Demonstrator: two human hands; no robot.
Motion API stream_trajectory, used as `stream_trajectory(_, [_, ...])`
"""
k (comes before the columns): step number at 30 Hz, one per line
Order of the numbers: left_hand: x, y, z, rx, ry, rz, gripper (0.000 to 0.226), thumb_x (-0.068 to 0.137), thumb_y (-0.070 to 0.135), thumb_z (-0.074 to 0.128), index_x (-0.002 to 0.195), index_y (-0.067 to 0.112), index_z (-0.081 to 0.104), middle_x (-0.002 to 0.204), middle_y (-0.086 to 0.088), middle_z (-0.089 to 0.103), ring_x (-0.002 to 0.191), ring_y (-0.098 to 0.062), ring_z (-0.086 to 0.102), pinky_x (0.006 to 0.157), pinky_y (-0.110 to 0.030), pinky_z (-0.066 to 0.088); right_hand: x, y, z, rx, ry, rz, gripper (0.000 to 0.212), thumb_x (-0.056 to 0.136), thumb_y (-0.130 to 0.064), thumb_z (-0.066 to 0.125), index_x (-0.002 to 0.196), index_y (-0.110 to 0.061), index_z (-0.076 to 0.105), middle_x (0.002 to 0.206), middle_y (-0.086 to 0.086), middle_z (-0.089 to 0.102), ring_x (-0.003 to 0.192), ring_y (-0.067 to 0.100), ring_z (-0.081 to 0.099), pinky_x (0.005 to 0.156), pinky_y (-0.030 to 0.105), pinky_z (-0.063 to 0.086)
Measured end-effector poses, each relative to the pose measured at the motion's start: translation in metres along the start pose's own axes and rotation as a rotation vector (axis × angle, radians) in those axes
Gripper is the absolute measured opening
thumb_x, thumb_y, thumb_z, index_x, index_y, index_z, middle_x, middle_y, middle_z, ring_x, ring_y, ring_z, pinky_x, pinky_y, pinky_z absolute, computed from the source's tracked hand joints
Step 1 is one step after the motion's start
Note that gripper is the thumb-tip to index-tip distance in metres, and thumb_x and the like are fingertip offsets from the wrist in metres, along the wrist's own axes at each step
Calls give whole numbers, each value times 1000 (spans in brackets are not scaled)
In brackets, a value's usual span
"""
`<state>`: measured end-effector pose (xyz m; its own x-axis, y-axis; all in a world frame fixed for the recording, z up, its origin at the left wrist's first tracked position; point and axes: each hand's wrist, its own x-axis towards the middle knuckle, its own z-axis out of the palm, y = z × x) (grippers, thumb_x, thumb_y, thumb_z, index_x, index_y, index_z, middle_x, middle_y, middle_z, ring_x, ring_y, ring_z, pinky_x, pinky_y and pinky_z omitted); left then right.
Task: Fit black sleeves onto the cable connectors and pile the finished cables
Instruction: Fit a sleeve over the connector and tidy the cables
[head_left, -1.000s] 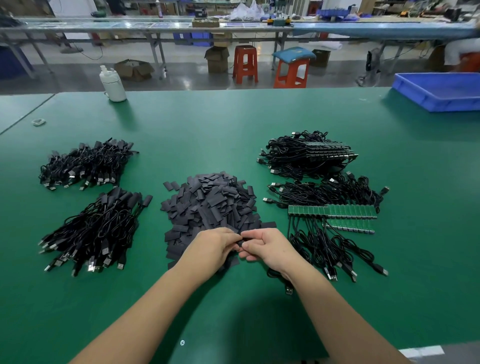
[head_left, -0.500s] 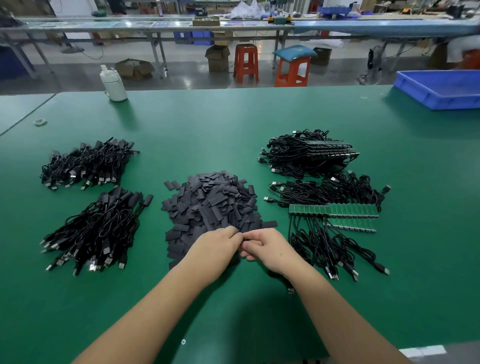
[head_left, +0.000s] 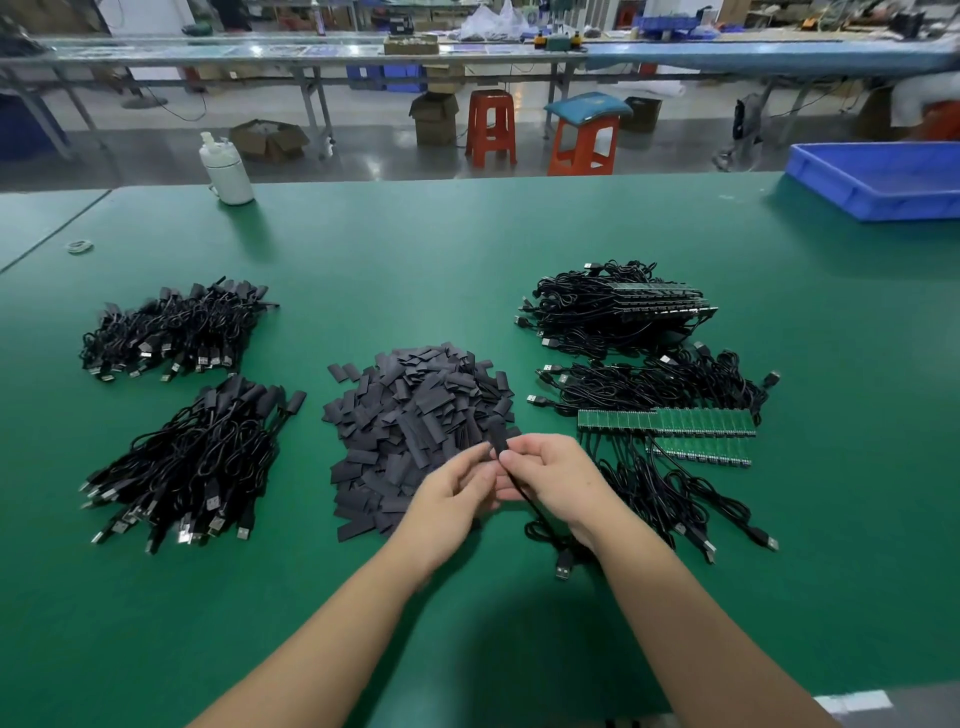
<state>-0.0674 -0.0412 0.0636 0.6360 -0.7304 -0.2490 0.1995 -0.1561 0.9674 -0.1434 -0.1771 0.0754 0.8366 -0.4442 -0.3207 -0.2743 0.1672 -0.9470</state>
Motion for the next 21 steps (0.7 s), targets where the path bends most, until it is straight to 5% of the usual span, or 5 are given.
stream_trajectory(3, [-6,-4,11,-137,-94,-10,32,99,13,54,131,16,55,117,-10,70,110,-22,66,99,-40,52,-2,-13,-4,74,31,-47,21,102,-10,52,119,0,60,100,10,77,93,22,75,77,30,62])
stream_trajectory(9, [-4,6,12,-126,-16,49,20,97,9,59,115,3,63,92,-19,71,86,-22,69,77,-22,52,-2,-28,4,260,57,-101,14,105,-10,48,106,-3,59,101,13,76,91,24,75,74,28,61])
stream_trajectory(13, [-5,15,6,-118,-50,30,23,98,13,58,120,9,62,83,-14,59,78,-27,71,81,-40,54,1,-33,13,258,67,-108,15,106,-13,46,107,-3,57,106,12,75,86,20,74,80,36,61])
stream_trajectory(18, [-10,19,-14,-89,-86,-13,21,99,10,54,117,4,64,86,-12,68,65,-21,64,59,-27,53,9,-37,17,103,86,-141,19,105,-17,48,113,-5,60,104,2,77,98,7,70,88,26,55])
stream_trajectory(21, [-7,26,-35,-21,-77,-25,18,97,10,57,110,7,69,84,-10,70,59,-20,63,53,-29,55,15,-39,13,-240,88,-136,26,102,-26,54,123,-12,62,109,-1,74,106,14,68,97,31,51])
